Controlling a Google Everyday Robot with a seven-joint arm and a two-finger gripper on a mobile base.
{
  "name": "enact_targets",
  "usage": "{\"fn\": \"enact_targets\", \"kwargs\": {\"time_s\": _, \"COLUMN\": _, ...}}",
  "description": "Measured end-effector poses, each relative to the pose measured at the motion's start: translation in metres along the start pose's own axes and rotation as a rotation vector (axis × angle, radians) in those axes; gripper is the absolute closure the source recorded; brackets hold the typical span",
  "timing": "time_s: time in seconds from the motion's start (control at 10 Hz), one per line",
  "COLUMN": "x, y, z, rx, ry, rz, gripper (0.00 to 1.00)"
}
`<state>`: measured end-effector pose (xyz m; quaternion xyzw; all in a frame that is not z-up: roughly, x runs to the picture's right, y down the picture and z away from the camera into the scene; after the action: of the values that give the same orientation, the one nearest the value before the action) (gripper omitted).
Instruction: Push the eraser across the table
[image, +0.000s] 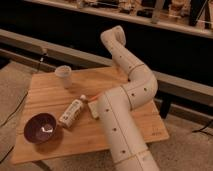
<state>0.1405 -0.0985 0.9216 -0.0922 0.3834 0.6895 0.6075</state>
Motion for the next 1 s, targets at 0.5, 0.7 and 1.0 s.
{"fn": "enact_targets", "kwargs": {"time_s": 0.5, "x": -0.002, "y": -0.007, "z": 0.001, "rx": -0.001, "ry": -0.004, "rz": 0.003, "gripper": 0.42}}
{"fn": "enact_targets", "kwargs": {"time_s": 0.7, "x": -0.002, "y": -0.004, "z": 0.0, "rx": -0.002, "ry": -0.007, "rz": 0.0, "gripper": 0.42}}
{"fn": "enact_targets", "kwargs": {"time_s": 1.0, "x": -0.004, "y": 0.003, "z": 0.027, "rx": -0.001, "ry": -0.006, "rz": 0.0, "gripper": 0.42}}
